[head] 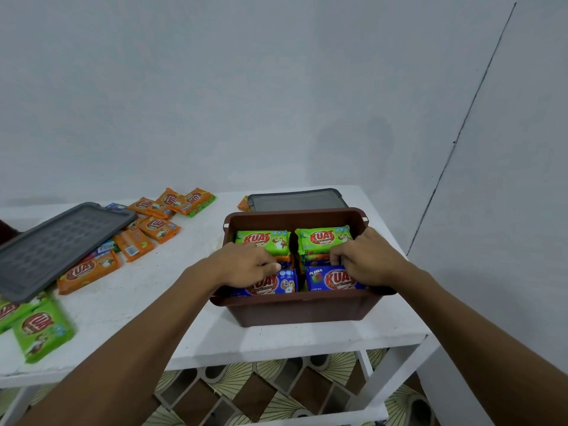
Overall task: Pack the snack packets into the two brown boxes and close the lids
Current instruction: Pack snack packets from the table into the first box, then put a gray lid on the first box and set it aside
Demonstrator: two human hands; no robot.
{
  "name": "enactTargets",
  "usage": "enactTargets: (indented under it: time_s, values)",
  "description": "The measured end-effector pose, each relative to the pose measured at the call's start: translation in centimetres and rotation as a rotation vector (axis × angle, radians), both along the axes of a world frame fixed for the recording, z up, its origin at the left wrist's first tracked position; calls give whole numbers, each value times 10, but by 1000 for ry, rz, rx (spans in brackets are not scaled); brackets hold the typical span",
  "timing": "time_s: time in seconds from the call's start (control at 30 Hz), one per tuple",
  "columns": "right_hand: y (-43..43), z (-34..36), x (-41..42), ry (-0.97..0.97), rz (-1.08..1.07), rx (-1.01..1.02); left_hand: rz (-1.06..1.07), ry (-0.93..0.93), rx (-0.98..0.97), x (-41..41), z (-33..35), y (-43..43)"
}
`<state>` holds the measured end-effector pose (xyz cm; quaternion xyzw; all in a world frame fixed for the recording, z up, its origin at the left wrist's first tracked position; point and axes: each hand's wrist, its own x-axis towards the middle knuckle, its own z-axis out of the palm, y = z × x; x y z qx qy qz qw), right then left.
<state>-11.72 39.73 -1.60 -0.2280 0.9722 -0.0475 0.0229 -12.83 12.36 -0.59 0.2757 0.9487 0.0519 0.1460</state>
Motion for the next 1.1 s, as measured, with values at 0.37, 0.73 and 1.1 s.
enactTargets:
  time_s: [0.37, 0.73, 1.1]
  values:
    - [-5, 16, -10, -12, -55, -95, 13, 279, 418, -13, 2, -11]
    - [-12, 25, -124, 59, -198, -605, 301, 280, 590, -120, 14, -22]
    - [-11, -3, -236, -445, -516, -69, 419, 9, 164, -223, -24, -32]
